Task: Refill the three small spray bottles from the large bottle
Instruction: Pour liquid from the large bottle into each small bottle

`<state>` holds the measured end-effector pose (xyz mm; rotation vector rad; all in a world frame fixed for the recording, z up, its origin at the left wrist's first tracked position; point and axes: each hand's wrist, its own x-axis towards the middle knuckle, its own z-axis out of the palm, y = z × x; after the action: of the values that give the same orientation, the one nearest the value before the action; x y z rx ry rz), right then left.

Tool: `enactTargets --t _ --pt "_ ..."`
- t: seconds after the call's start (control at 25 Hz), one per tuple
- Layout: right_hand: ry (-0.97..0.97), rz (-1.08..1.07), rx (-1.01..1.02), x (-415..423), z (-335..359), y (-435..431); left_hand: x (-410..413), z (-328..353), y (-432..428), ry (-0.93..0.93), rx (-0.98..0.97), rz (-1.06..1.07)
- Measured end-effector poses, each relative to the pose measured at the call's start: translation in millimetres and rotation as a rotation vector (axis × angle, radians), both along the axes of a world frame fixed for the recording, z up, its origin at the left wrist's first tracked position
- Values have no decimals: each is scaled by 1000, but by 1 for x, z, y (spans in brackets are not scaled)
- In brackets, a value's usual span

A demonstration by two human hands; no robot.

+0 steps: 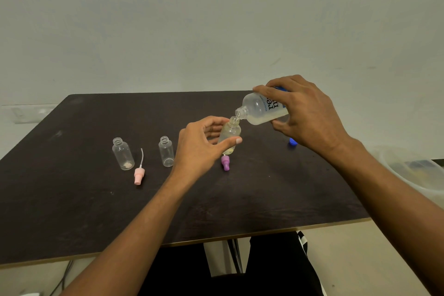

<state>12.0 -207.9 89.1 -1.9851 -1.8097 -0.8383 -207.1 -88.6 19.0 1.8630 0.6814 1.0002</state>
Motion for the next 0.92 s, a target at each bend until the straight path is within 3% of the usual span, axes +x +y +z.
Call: enactTargets --t 0.52,0.92 --pt "48 -11 -15 -1 -2 -1 -1 0 1 2 3 -4" --pt "396 29 -57 -6 -13 -6 0 1 0 -23 5 -3"
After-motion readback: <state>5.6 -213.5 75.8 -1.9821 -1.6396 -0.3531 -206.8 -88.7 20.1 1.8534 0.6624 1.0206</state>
